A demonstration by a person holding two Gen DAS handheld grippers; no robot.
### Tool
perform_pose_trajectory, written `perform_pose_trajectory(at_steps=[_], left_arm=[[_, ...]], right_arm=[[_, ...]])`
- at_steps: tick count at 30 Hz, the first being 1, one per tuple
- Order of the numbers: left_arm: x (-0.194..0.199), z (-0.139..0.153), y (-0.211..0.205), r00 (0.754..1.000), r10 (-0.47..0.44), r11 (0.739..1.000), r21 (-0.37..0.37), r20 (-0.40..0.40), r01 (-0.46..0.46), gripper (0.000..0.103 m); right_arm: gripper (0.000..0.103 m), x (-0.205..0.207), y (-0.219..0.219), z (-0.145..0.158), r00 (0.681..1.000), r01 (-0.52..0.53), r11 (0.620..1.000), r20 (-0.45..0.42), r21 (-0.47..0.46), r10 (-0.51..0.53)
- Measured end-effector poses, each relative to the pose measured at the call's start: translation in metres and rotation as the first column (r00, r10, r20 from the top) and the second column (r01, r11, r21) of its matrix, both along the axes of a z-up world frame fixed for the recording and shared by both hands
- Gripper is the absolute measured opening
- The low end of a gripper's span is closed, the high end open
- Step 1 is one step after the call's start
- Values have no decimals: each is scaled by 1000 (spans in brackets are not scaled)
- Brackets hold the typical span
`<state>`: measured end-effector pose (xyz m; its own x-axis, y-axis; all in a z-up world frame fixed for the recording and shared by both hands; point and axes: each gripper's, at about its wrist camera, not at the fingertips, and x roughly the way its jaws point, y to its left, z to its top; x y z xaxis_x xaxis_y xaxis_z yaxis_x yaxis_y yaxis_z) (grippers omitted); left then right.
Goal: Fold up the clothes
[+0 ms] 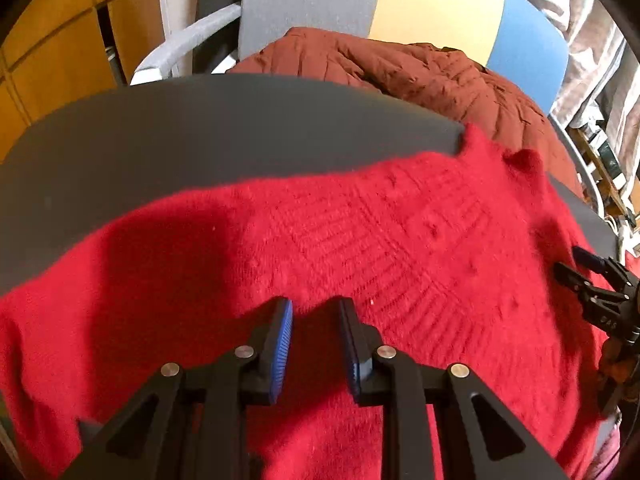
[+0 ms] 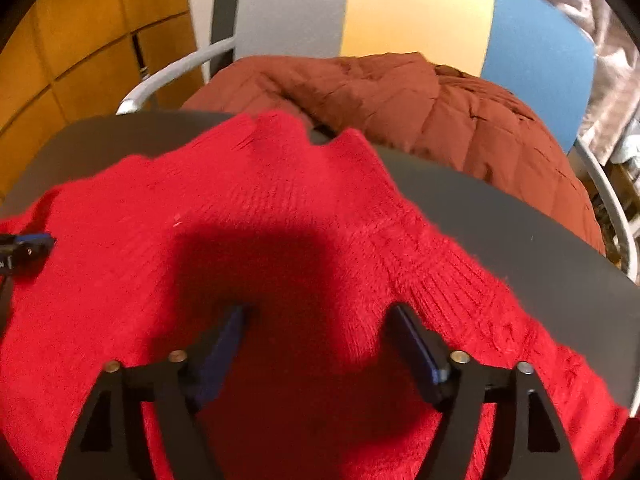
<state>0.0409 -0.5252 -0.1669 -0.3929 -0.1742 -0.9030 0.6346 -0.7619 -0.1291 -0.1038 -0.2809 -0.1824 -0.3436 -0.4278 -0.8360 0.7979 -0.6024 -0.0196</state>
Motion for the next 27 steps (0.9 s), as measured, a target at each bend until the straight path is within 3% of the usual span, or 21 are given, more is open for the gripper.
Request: perform_pose_trajectory(at_steps=[4,7,10,12,19,22,27], left_arm=[[-30,1,-18,999,-51,997,-55,-3,51,24],[-40,7,-36,997,-72,997,-17,-39,72,24],[-26,27,-55,993,-24,997,73,-114,33,23],[6,41,-59,988,10,991,130,-153,10,23],[144,79,-60,986,167,975,156,-27,-161,22],[190,70,-62,962,266,944,187,54,-272,22],[214,28,-82,907,396,861,286,144,-421,22]], right_arm=[[90,-22,-11,-7,997,10,999,-74,-30,-12],[94,-37,-19,-7,996,13,999,-86,-29,-15],[96,-48,-20,-8,997,11,999,-77,-46,-15],[96,-48,-18,-8,997,10,998,-73,-57,-14],[96,-46,-16,-9,997,8,997,-73,-74,-14],[96,-46,-15,-9,997,9,997,-73,-77,-15],[96,-44,-15,-8,997,12,997,-77,-76,-18]])
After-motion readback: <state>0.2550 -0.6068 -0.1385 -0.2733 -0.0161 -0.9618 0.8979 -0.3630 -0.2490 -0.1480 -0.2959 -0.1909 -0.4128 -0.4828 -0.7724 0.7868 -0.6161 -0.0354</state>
